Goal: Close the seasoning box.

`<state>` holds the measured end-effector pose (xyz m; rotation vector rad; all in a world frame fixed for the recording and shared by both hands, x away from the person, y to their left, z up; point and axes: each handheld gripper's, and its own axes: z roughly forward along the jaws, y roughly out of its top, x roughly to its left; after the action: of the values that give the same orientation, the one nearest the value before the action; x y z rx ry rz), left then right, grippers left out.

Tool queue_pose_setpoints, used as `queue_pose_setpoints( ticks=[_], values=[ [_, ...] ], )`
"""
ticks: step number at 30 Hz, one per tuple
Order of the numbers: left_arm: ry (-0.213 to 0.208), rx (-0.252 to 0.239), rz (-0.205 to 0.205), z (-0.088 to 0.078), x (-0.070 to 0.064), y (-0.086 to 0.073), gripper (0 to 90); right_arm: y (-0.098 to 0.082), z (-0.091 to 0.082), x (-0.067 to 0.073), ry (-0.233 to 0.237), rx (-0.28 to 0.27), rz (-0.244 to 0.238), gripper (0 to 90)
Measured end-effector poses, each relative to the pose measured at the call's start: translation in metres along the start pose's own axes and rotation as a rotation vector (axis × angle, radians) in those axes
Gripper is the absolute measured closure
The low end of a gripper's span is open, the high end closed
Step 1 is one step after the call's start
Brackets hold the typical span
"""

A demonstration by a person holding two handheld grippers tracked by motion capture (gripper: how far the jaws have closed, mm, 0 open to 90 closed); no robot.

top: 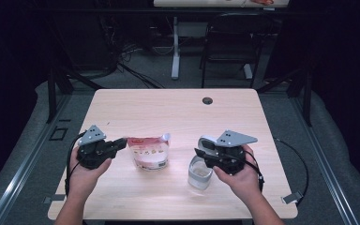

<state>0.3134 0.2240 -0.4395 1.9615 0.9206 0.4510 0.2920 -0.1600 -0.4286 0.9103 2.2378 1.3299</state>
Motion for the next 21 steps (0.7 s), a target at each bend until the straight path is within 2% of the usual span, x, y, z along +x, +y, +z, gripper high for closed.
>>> queue_pose_setpoints(
  ticks=[4, 10, 14, 21],
  values=[
    [0.003, 0.001, 0.004, 0.0, 0.0, 0.0, 86.3, 0.007, 0.014, 0.003, 0.022, -0.001, -0.003, 62.3],
    [0.0, -0.006, 0.009, 0.0, 0.0, -0.001, 87.8, 0.015, 0.036, 0.01, 0.047, 0.021, -0.037, 61.4],
    [-0.001, -0.007, 0.004, 0.0, 0.0, -0.001, 87.8, 0.02, 0.051, 0.013, 0.065, 0.023, -0.046, 57.3],
    [-0.005, -0.007, -0.001, 0.0, 0.001, -0.001, 87.4, 0.022, 0.071, 0.019, 0.087, 0.037, -0.056, 57.4]
  ],
)
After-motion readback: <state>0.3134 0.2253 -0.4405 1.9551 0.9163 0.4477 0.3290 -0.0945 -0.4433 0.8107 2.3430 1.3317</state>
